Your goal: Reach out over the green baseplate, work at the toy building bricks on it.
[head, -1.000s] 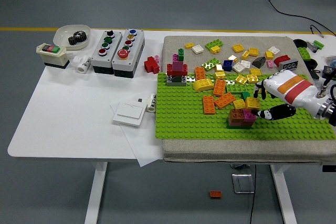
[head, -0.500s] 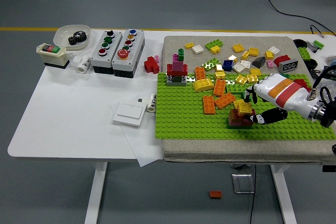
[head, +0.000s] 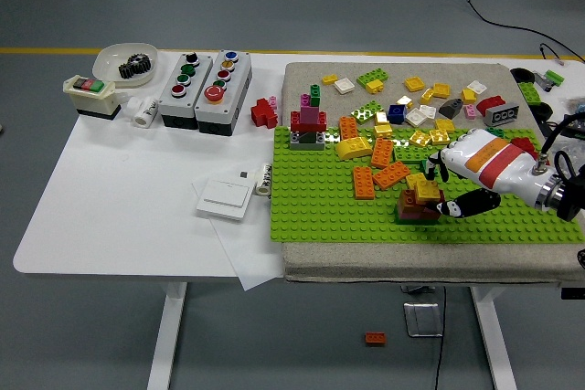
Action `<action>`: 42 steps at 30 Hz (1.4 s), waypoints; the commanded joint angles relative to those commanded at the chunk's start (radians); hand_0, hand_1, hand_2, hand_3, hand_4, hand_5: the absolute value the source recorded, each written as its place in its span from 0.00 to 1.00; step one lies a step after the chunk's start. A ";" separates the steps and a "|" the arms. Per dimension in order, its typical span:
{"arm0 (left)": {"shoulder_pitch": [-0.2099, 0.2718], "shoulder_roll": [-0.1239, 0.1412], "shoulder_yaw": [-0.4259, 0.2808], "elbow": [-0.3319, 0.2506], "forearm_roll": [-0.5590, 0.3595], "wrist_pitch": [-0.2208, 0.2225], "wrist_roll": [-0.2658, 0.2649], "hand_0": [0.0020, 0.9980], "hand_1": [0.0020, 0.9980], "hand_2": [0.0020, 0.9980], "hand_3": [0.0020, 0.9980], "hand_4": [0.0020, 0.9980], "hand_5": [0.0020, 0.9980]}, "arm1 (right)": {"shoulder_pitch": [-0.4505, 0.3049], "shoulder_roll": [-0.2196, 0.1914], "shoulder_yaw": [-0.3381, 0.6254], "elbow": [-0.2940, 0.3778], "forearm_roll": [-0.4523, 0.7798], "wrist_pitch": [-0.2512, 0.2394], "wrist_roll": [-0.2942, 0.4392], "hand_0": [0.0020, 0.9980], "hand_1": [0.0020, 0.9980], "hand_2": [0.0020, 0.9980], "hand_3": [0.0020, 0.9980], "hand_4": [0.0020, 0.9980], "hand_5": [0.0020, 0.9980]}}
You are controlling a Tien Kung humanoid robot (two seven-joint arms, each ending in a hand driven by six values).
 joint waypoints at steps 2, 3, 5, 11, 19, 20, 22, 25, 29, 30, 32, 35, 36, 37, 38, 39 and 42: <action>0.001 0.000 0.000 0.000 0.000 0.000 0.000 0.79 0.78 0.76 0.59 0.66 0.67 | 0.000 0.001 -0.001 -0.003 -0.002 0.001 0.000 0.30 0.31 0.41 0.46 0.70 0.39; 0.002 0.000 -0.001 0.000 0.001 0.000 0.001 0.79 0.78 0.76 0.59 0.66 0.67 | 0.000 0.002 0.000 -0.006 -0.002 0.002 -0.001 0.30 0.31 0.41 0.46 0.70 0.39; 0.002 0.000 -0.001 0.000 0.002 -0.001 0.001 0.79 0.78 0.76 0.59 0.66 0.67 | 0.000 0.002 0.000 -0.007 -0.003 0.003 -0.001 0.30 0.31 0.41 0.46 0.70 0.39; 0.004 0.000 -0.003 0.000 0.006 -0.002 0.002 0.80 0.78 0.75 0.59 0.66 0.67 | -0.001 0.005 -0.002 -0.008 -0.005 0.007 -0.001 0.30 0.31 0.41 0.47 0.70 0.38; 0.004 0.000 -0.003 0.000 0.007 -0.001 0.002 0.80 0.78 0.76 0.59 0.66 0.66 | 0.000 0.006 0.000 -0.010 -0.007 0.015 -0.001 0.30 0.32 0.44 0.50 0.70 0.36; 0.004 0.000 -0.003 0.000 0.007 -0.002 0.002 0.80 0.78 0.76 0.59 0.66 0.66 | 0.000 0.006 0.000 -0.010 -0.007 0.015 -0.001 0.30 0.32 0.44 0.50 0.70 0.36; 0.003 0.000 -0.002 0.000 0.006 -0.002 0.002 0.80 0.78 0.76 0.59 0.66 0.66 | 0.001 0.006 0.003 -0.010 -0.007 0.017 0.000 0.30 0.32 0.44 0.50 0.70 0.36; 0.002 0.001 -0.001 0.000 0.003 -0.002 0.001 0.80 0.78 0.76 0.59 0.66 0.66 | 0.001 0.005 0.005 -0.010 -0.007 0.019 0.002 0.30 0.33 0.47 0.56 0.72 0.36; 0.001 0.000 0.000 0.000 0.002 -0.002 0.001 0.80 0.78 0.76 0.59 0.66 0.66 | 0.002 0.005 0.008 -0.010 -0.006 0.021 0.004 0.30 0.33 0.47 0.56 0.72 0.36; 0.000 0.000 0.000 0.000 0.002 -0.002 0.001 0.80 0.78 0.76 0.59 0.66 0.66 | 0.002 0.005 0.008 -0.010 -0.006 0.022 0.004 0.30 0.33 0.47 0.56 0.72 0.36; 0.000 0.000 0.000 0.000 0.001 -0.002 0.000 0.80 0.78 0.75 0.59 0.66 0.66 | 0.002 0.005 0.008 -0.010 -0.007 0.024 0.005 0.31 0.35 0.48 0.60 0.74 0.36; -0.001 0.000 0.001 0.000 0.001 -0.002 0.000 0.80 0.78 0.75 0.59 0.66 0.66 | 0.002 0.005 0.009 -0.011 -0.009 0.030 0.003 0.31 0.35 0.48 0.60 0.74 0.36; -0.001 0.000 0.001 0.001 0.001 -0.002 0.000 0.80 0.78 0.75 0.59 0.66 0.66 | 0.002 0.005 0.009 -0.012 -0.010 0.031 0.003 0.31 0.35 0.48 0.60 0.74 0.36; -0.001 0.000 0.001 0.001 0.000 -0.002 0.000 0.80 0.78 0.75 0.59 0.66 0.66 | 0.002 0.005 0.010 -0.012 -0.010 0.032 0.003 0.31 0.36 0.49 0.62 0.75 0.36; -0.001 0.000 0.000 0.001 0.001 -0.002 0.000 0.80 0.78 0.75 0.59 0.66 0.66 | 0.002 0.005 0.010 -0.012 -0.010 0.032 0.003 0.31 0.36 0.49 0.62 0.75 0.36; -0.001 0.000 0.001 0.000 0.000 -0.002 0.000 0.80 0.78 0.75 0.59 0.66 0.66 | 0.002 0.005 0.009 -0.012 -0.010 0.033 0.004 0.31 0.36 0.49 0.62 0.75 0.36; -0.002 0.000 0.000 0.001 0.001 -0.002 0.000 0.80 0.78 0.75 0.59 0.66 0.66 | 0.003 0.005 0.009 -0.010 -0.009 0.034 0.004 0.31 0.36 0.49 0.62 0.75 0.36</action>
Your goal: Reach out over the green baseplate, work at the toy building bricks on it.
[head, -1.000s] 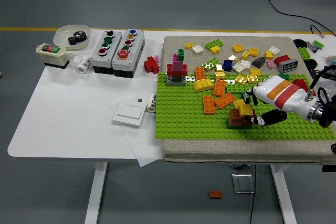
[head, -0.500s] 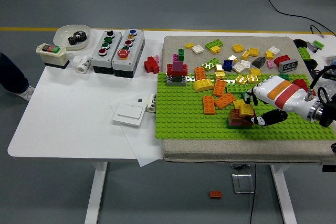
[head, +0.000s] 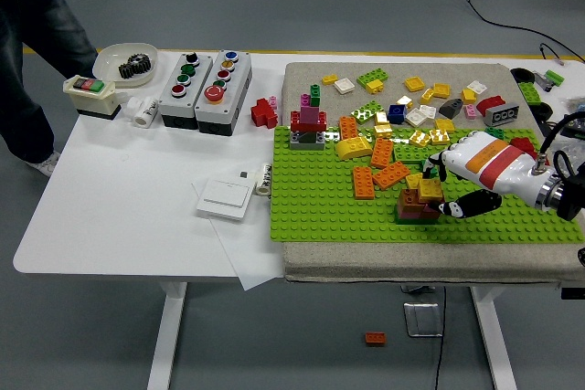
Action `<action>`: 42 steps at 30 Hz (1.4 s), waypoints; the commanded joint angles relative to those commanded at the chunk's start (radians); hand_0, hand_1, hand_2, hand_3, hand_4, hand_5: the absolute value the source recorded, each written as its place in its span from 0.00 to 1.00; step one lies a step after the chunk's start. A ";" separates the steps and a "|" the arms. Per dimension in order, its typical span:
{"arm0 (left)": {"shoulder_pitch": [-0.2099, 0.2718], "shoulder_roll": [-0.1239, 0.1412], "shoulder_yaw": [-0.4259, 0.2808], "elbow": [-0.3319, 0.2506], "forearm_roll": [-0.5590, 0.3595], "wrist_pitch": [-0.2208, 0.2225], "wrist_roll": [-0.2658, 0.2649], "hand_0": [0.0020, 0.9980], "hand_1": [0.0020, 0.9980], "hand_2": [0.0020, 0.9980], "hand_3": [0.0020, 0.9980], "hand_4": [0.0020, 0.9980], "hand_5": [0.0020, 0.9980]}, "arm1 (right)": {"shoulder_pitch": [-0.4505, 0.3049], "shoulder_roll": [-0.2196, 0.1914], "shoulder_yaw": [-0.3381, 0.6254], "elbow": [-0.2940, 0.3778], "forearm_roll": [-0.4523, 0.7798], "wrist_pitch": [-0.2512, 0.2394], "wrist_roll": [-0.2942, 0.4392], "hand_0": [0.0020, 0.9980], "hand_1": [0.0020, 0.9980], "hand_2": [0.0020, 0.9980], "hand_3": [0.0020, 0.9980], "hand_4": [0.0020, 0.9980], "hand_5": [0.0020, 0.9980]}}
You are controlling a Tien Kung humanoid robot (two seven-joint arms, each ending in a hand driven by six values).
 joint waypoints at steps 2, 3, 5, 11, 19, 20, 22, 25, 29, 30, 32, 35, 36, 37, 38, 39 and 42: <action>-0.001 0.000 0.001 0.000 -0.001 0.000 0.000 0.80 0.78 0.75 0.59 0.66 0.66 | 0.000 -0.001 0.001 0.002 0.000 0.002 0.001 0.31 0.36 0.50 0.64 0.78 0.37; -0.001 0.001 0.000 0.000 -0.001 0.000 0.000 0.80 0.78 0.75 0.59 0.66 0.66 | 0.000 -0.001 0.002 0.003 0.000 0.003 0.001 0.31 0.36 0.50 0.64 0.78 0.37; -0.001 0.000 0.000 0.000 0.000 0.000 0.000 0.80 0.78 0.75 0.59 0.66 0.66 | 0.000 -0.002 0.003 0.004 0.000 0.003 0.002 0.31 0.36 0.50 0.64 0.78 0.37; 0.000 0.001 0.000 0.001 -0.002 0.000 -0.001 0.80 0.78 0.75 0.59 0.66 0.66 | -0.003 -0.006 0.008 0.014 0.005 0.009 0.004 0.32 0.37 0.51 0.69 0.81 0.37; 0.000 0.000 0.000 0.001 -0.003 -0.001 -0.001 0.80 0.78 0.75 0.59 0.66 0.66 | -0.009 -0.005 0.015 0.017 -0.001 0.027 0.004 0.32 0.37 0.54 0.80 0.91 0.43; 0.000 0.000 0.000 0.001 -0.003 -0.001 -0.001 0.80 0.78 0.75 0.59 0.66 0.66 | -0.009 -0.005 0.015 0.017 -0.002 0.028 0.004 0.32 0.37 0.54 0.80 0.91 0.43; 0.000 0.000 0.001 0.001 -0.003 -0.001 -0.001 0.80 0.78 0.75 0.59 0.66 0.66 | -0.011 -0.007 0.016 0.020 -0.003 0.030 0.005 0.32 0.37 0.54 0.80 0.91 0.43; 0.000 0.000 0.000 0.001 -0.003 0.000 -0.002 0.80 0.78 0.75 0.59 0.66 0.66 | -0.016 -0.010 0.024 0.027 -0.004 0.029 0.004 0.32 0.37 0.54 0.80 0.92 0.43; 0.000 0.000 0.001 0.001 -0.003 0.001 -0.002 0.80 0.78 0.75 0.59 0.66 0.66 | -0.044 -0.020 0.069 0.059 -0.010 0.024 0.000 0.32 0.37 0.54 0.80 0.92 0.43; 0.001 0.000 0.000 0.002 -0.002 0.001 -0.002 0.80 0.78 0.75 0.59 0.66 0.66 | -0.055 -0.024 0.088 0.073 -0.012 0.023 -0.002 0.32 0.37 0.54 0.80 0.92 0.43; 0.001 0.000 0.000 0.002 0.001 0.000 -0.002 0.79 0.78 0.75 0.59 0.66 0.67 | -0.075 -0.030 0.120 0.098 -0.017 0.019 -0.008 0.32 0.37 0.55 0.80 0.93 0.43; 0.004 0.000 -0.002 0.002 0.004 0.000 -0.001 0.79 0.78 0.75 0.59 0.66 0.67 | -0.108 -0.039 0.167 0.141 -0.027 0.009 -0.024 0.32 0.37 0.55 0.80 0.93 0.43; 0.005 0.000 -0.004 0.002 0.007 -0.001 0.000 0.79 0.78 0.75 0.59 0.66 0.67 | -0.122 -0.043 0.181 0.159 -0.030 0.001 -0.035 0.32 0.37 0.55 0.80 0.93 0.43; 0.006 0.000 -0.005 0.002 0.009 -0.001 0.000 0.80 0.78 0.75 0.59 0.66 0.67 | -0.132 -0.045 0.190 0.171 -0.031 -0.004 -0.042 0.39 0.46 0.62 0.79 0.92 0.43; 0.007 0.000 -0.006 0.002 0.012 -0.002 0.001 0.80 0.78 0.75 0.59 0.66 0.67 | -0.148 -0.047 0.202 0.188 -0.029 -0.015 -0.051 0.39 0.46 0.62 0.79 0.92 0.43; 0.007 0.000 -0.007 0.002 0.013 -0.002 0.001 0.80 0.78 0.75 0.59 0.66 0.67 | -0.156 -0.047 0.209 0.197 -0.026 -0.020 -0.055 0.39 0.46 0.62 0.79 0.92 0.43; 0.009 0.000 -0.009 0.002 0.018 -0.002 0.002 0.80 0.78 0.75 0.59 0.66 0.67 | -0.188 -0.048 0.229 0.216 0.009 -0.034 -0.052 0.39 0.46 0.62 0.79 0.92 0.43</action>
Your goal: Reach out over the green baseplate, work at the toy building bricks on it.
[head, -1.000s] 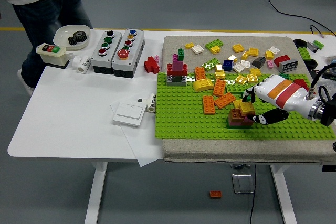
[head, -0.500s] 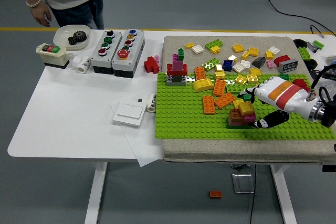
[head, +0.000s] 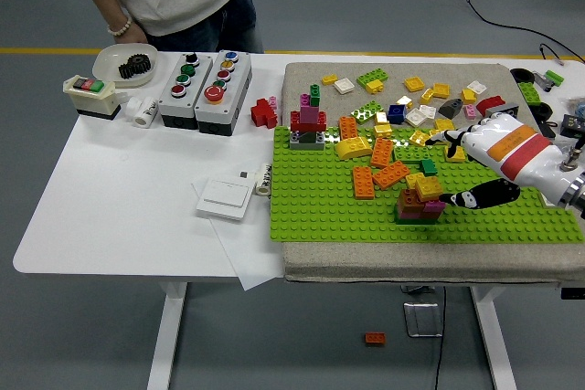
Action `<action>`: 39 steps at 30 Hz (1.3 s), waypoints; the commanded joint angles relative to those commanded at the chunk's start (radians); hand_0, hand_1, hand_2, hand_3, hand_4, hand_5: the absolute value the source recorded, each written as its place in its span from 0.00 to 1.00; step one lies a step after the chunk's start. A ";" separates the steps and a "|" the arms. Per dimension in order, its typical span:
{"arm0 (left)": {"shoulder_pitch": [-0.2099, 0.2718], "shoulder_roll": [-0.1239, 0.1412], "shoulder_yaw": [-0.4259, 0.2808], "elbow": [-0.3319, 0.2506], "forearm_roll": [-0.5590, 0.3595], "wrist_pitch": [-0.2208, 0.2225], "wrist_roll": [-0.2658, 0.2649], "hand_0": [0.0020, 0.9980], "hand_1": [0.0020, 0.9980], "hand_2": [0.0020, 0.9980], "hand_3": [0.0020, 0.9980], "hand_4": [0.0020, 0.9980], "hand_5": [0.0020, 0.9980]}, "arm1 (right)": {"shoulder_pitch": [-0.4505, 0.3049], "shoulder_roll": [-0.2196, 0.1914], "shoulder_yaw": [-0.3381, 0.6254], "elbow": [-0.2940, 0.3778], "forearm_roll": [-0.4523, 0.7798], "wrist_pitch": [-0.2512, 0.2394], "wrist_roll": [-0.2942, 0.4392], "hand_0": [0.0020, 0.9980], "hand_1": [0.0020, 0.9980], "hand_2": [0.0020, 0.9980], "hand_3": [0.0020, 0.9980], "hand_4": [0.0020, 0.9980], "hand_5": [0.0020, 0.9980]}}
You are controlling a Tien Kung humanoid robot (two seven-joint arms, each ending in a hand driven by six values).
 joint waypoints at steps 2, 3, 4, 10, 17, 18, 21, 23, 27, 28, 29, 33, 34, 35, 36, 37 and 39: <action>0.001 0.000 -0.001 0.000 0.002 0.000 0.001 0.80 0.78 0.75 0.59 0.66 0.66 | -0.012 0.000 0.006 0.004 0.019 -0.003 0.005 0.64 0.65 0.73 0.66 0.87 0.45; 0.001 0.000 -0.003 0.000 0.005 0.000 0.001 0.80 0.78 0.75 0.59 0.66 0.66 | -0.022 -0.001 0.011 0.003 0.044 -0.003 0.012 0.64 0.65 0.73 0.66 0.87 0.45; 0.001 0.000 -0.003 0.000 0.006 0.000 0.002 0.80 0.78 0.75 0.59 0.66 0.66 | -0.026 -0.001 0.013 0.003 0.053 -0.003 0.014 0.64 0.65 0.73 0.66 0.87 0.45; 0.002 0.000 -0.005 -0.002 0.011 0.000 0.003 0.79 0.78 0.75 0.59 0.66 0.67 | -0.045 -0.005 0.014 0.010 0.071 0.012 0.029 0.67 0.66 0.72 0.60 0.82 0.44; 0.000 0.001 -0.002 -0.001 0.006 0.000 0.002 0.79 0.78 0.75 0.59 0.66 0.67 | -0.048 -0.005 -0.001 0.016 0.051 0.027 0.030 0.67 0.66 0.71 0.58 0.82 0.44; 0.000 0.001 -0.001 -0.001 0.005 0.000 0.001 0.79 0.78 0.75 0.59 0.66 0.67 | -0.049 -0.004 -0.003 0.017 0.050 0.028 0.030 0.67 0.66 0.71 0.58 0.82 0.44; -0.001 0.001 0.000 -0.001 0.003 0.000 0.001 0.79 0.78 0.75 0.59 0.66 0.66 | -0.049 -0.002 -0.016 0.017 0.050 0.028 0.033 0.67 0.65 0.70 0.58 0.83 0.44; -0.002 0.001 0.000 -0.001 0.002 0.000 0.001 0.79 0.78 0.75 0.59 0.66 0.66 | -0.047 -0.001 -0.024 0.017 0.049 0.028 0.034 0.67 0.65 0.70 0.58 0.83 0.44; -0.002 0.001 0.000 -0.001 0.000 0.001 0.000 0.79 0.78 0.75 0.59 0.66 0.67 | -0.045 -0.002 -0.034 0.016 0.054 0.028 0.038 0.66 0.63 0.69 0.57 0.83 0.45; -0.003 0.000 0.000 -0.001 -0.001 0.001 0.000 0.79 0.78 0.75 0.59 0.66 0.67 | -0.045 -0.002 -0.036 0.014 0.053 0.030 0.038 0.66 0.63 0.69 0.57 0.83 0.45; -0.003 0.000 0.001 -0.001 -0.002 0.002 0.000 0.79 0.78 0.75 0.59 0.66 0.67 | -0.045 -0.002 -0.037 0.013 0.053 0.030 0.038 0.66 0.63 0.69 0.57 0.83 0.45; -0.003 -0.001 0.001 -0.001 -0.003 0.003 0.000 0.79 0.78 0.75 0.59 0.66 0.67 | -0.046 -0.002 -0.040 0.014 0.054 0.031 0.039 0.65 0.63 0.67 0.56 0.78 0.42; -0.004 0.000 0.001 -0.001 -0.004 0.003 -0.001 0.79 0.78 0.75 0.59 0.66 0.67 | -0.046 -0.002 -0.041 0.014 0.055 0.032 0.039 0.65 0.63 0.67 0.56 0.78 0.42; -0.004 0.000 0.002 -0.001 -0.004 0.003 -0.001 0.79 0.78 0.75 0.59 0.66 0.67 | -0.046 -0.003 -0.042 0.014 0.054 0.033 0.039 0.65 0.63 0.67 0.56 0.78 0.42; -0.004 0.000 0.002 -0.001 -0.005 0.003 -0.001 0.79 0.78 0.75 0.59 0.66 0.67 | -0.046 -0.003 -0.042 0.014 0.054 0.033 0.039 0.65 0.63 0.67 0.56 0.78 0.42; -0.005 0.000 0.002 -0.001 -0.004 0.003 -0.001 0.79 0.77 0.75 0.59 0.66 0.67 | -0.045 -0.002 -0.043 0.012 0.054 0.035 0.039 0.64 0.62 0.66 0.56 0.78 0.42; -0.005 0.000 0.002 -0.001 -0.003 0.002 -0.001 0.79 0.77 0.75 0.59 0.66 0.67 | -0.045 -0.002 -0.044 0.011 0.055 0.035 0.039 0.64 0.62 0.66 0.56 0.78 0.42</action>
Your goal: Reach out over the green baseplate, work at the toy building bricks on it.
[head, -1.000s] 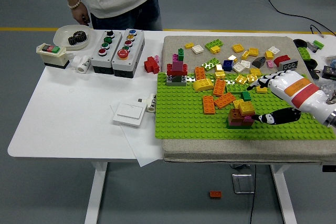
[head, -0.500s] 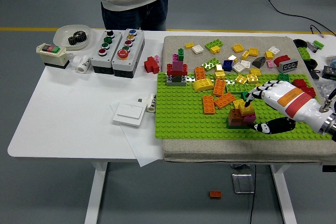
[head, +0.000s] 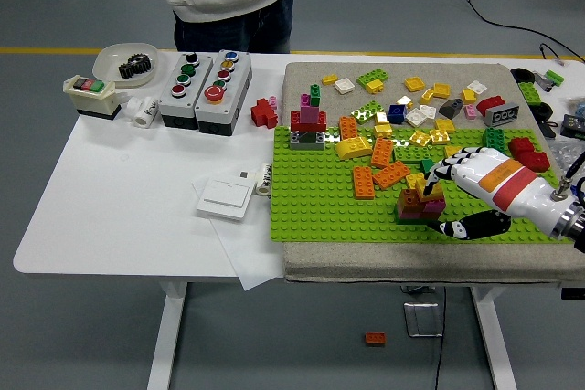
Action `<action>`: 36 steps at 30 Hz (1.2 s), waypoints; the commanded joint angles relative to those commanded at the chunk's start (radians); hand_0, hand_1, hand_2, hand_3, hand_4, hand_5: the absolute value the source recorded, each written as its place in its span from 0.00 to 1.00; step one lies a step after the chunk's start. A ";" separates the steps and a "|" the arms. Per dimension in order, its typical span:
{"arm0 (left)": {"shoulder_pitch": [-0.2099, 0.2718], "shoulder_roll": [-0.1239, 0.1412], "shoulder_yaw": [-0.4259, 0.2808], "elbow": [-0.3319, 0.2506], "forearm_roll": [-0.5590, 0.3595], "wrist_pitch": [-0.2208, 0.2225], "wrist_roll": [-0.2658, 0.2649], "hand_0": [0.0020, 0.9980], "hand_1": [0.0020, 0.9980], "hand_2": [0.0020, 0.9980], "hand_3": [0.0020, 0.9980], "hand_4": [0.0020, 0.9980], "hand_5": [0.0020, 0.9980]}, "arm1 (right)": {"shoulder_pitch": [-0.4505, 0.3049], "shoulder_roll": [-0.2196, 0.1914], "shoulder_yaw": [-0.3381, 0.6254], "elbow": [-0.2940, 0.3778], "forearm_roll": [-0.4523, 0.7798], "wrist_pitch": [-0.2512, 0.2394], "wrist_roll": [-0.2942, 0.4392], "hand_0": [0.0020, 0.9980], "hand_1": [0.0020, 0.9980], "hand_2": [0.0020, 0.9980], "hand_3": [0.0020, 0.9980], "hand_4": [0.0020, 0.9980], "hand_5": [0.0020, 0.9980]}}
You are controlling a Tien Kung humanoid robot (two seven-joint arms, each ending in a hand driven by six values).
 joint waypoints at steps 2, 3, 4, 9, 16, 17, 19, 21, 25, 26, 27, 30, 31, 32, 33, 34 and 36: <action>0.000 0.000 0.001 0.000 -0.001 0.000 0.000 0.79 0.77 0.75 0.59 0.66 0.67 | 0.000 -0.001 -0.001 -0.002 0.000 0.003 0.000 0.64 0.62 0.66 0.56 0.78 0.42; 0.000 0.000 0.001 0.000 -0.002 0.001 0.000 0.79 0.77 0.75 0.59 0.66 0.67 | 0.000 -0.002 -0.001 -0.003 0.000 0.005 0.000 0.64 0.62 0.66 0.56 0.78 0.42; 0.000 0.000 0.001 0.000 -0.002 0.001 0.000 0.79 0.77 0.75 0.59 0.66 0.67 | 0.000 -0.002 -0.002 -0.003 0.000 0.005 0.000 0.64 0.62 0.66 0.56 0.78 0.42; 0.000 0.000 0.001 0.000 -0.001 0.001 0.000 0.79 0.77 0.75 0.59 0.66 0.66 | 0.003 -0.001 -0.008 -0.005 -0.001 0.010 0.001 0.63 0.60 0.65 0.56 0.77 0.41; 0.000 0.000 0.001 0.000 -0.001 0.001 0.000 0.79 0.77 0.75 0.59 0.66 0.66 | 0.002 -0.001 -0.014 -0.007 -0.003 0.017 0.000 0.62 0.60 0.65 0.56 0.77 0.41; 0.000 0.000 0.001 0.000 -0.001 0.002 0.000 0.79 0.77 0.75 0.59 0.66 0.66 | 0.001 -0.001 -0.015 -0.008 -0.003 0.017 0.000 0.62 0.60 0.65 0.56 0.78 0.41; 0.000 0.000 0.001 0.000 -0.001 0.002 0.000 0.79 0.77 0.75 0.59 0.66 0.66 | 0.001 -0.001 -0.016 -0.008 -0.004 0.019 -0.001 0.62 0.60 0.65 0.56 0.78 0.41; -0.001 0.000 0.001 0.000 -0.001 0.002 0.000 0.79 0.77 0.75 0.59 0.66 0.66 | 0.001 0.000 -0.016 -0.008 -0.005 0.020 -0.001 0.62 0.60 0.65 0.56 0.78 0.41; -0.002 0.000 0.001 0.000 -0.001 0.001 0.000 0.79 0.77 0.75 0.59 0.65 0.66 | 0.003 0.002 -0.016 -0.010 -0.004 0.019 -0.001 0.62 0.60 0.65 0.56 0.78 0.41; -0.002 0.000 0.002 0.000 -0.002 0.001 0.000 0.79 0.77 0.75 0.59 0.65 0.66 | 0.004 0.002 -0.016 -0.011 -0.004 0.020 -0.002 0.62 0.60 0.65 0.56 0.78 0.41; -0.002 0.000 0.002 0.000 -0.002 0.001 0.000 0.79 0.77 0.75 0.59 0.65 0.66 | 0.004 0.002 -0.016 -0.012 -0.005 0.020 -0.002 0.62 0.60 0.65 0.56 0.78 0.41; -0.002 0.000 0.003 0.000 -0.005 0.002 -0.001 0.79 0.77 0.75 0.59 0.66 0.66 | 0.003 0.001 -0.016 -0.011 -0.006 0.022 -0.003 0.62 0.59 0.64 0.56 0.78 0.40; -0.002 0.000 0.003 0.000 -0.005 0.002 -0.001 0.79 0.77 0.75 0.59 0.66 0.66 | 0.003 0.001 -0.016 -0.010 -0.007 0.022 -0.003 0.62 0.59 0.64 0.56 0.78 0.40; -0.002 0.000 0.003 0.000 -0.005 0.002 -0.001 0.79 0.77 0.75 0.59 0.66 0.66 | 0.002 0.001 -0.017 -0.009 -0.008 0.023 -0.004 0.62 0.59 0.64 0.56 0.78 0.40; -0.002 0.000 0.003 0.000 -0.004 0.002 -0.001 0.79 0.77 0.75 0.59 0.66 0.66 | 0.002 0.001 -0.017 -0.008 -0.009 0.024 -0.004 0.62 0.59 0.64 0.56 0.78 0.40; -0.002 0.000 0.003 0.000 -0.004 0.002 -0.001 0.79 0.77 0.75 0.59 0.66 0.66 | 0.002 0.001 -0.017 -0.008 -0.009 0.024 -0.004 0.62 0.59 0.64 0.56 0.78 0.40; -0.001 0.000 0.002 0.000 -0.004 0.001 0.000 0.79 0.77 0.75 0.59 0.66 0.67 | 0.002 0.001 -0.017 -0.007 -0.010 0.025 -0.005 0.60 0.57 0.64 0.56 0.78 0.41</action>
